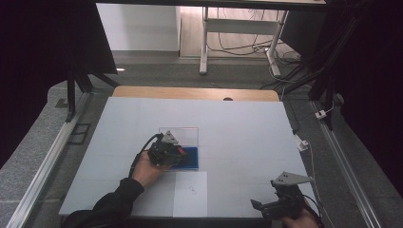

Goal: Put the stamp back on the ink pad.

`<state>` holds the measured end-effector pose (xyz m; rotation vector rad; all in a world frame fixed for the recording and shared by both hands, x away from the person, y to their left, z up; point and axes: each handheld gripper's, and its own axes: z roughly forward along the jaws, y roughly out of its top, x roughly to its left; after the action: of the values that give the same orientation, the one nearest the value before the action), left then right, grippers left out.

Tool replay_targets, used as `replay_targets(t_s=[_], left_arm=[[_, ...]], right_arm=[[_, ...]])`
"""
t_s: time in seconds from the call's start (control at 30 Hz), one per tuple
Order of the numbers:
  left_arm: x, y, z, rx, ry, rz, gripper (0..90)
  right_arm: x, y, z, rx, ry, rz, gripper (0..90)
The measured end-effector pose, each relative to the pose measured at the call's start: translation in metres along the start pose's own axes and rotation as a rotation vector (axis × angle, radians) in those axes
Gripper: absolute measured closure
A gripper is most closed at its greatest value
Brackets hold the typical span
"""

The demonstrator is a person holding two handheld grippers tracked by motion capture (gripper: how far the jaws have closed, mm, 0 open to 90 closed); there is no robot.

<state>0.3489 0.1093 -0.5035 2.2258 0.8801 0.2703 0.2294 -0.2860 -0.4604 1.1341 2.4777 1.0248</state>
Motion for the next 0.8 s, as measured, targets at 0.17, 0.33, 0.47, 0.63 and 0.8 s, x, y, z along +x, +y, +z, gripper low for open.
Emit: replay_targets(t_s=[0.17,0.33,0.47,0.63,0.8], left_arm=[[0.002,0.001,-0.002,-0.008,-0.012,-0.025,55.6],[0.004,0.003,-0.008,-0.037,-0.029,-0.058,50.0],[0.005,0.003,-0.011,-0.039,-0.051,-0.075,43.5],[0.006,0.003,-0.017,-0.053,-0.066,-0.095,34.1],[0.005,0.0,-0.023,-0.063,-0.103,-0.114,19.1]], right_arm=[[0.0,0.0,0.0,0.002,0.0,-0.001,0.0],[0.0,0.0,0.0,0.0,0.0,-0.001,0.0],[0.0,0.0,0.0,-0.001,0.0,-0.001,0.0],[0.001,0.0,0.0,-0.002,0.0,-0.002,0.0],[0.001,0.0,0.0,-0.003,0.0,-0.003,0.0]])
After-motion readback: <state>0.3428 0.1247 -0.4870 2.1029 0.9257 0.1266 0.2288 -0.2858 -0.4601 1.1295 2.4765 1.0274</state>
